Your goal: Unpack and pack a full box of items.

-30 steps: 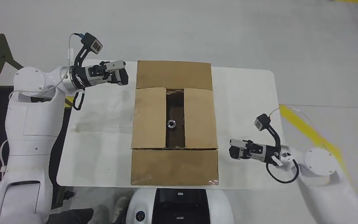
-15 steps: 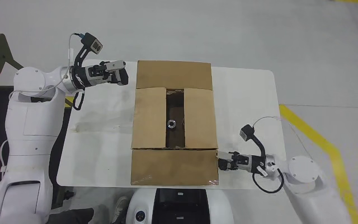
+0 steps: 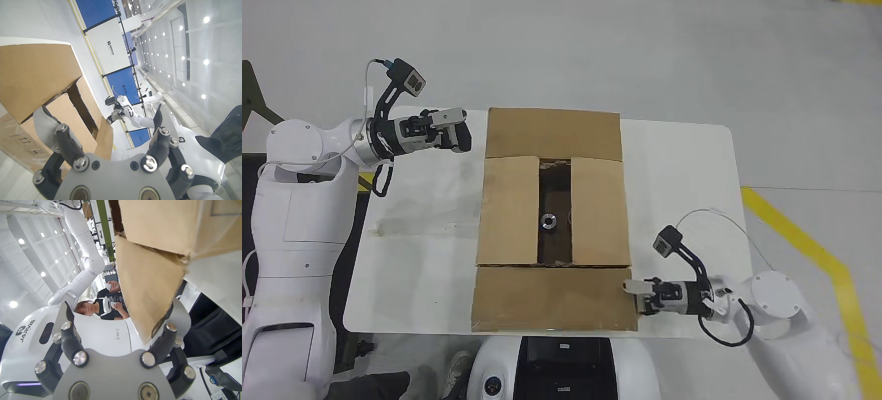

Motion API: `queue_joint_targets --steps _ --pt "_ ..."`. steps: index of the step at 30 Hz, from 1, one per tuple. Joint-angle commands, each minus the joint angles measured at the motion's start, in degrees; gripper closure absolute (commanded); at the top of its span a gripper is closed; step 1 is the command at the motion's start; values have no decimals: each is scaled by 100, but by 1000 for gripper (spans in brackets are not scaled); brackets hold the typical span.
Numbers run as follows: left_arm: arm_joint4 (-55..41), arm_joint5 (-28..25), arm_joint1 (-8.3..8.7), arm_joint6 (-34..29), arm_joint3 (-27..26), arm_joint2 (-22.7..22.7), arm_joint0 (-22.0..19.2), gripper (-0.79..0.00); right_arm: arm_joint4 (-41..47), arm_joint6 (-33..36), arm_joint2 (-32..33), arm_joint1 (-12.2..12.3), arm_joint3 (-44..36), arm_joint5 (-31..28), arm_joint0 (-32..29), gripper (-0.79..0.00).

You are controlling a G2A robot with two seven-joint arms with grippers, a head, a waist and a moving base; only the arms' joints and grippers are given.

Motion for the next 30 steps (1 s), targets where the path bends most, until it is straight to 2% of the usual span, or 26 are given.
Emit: queue_joint_targets --steps 1,19,30 --pt "0 0 0 1 0 0 0 -785 53 -13 -34 -4 -26 19 64 -785" --pt "0 0 0 1 0 0 0 -785 375 -629 -438 -108 154 -26 806 -785" --pt "0 0 0 1 0 0 0 -785 133 -1349 -651 -195 314 -411 1163 -785"
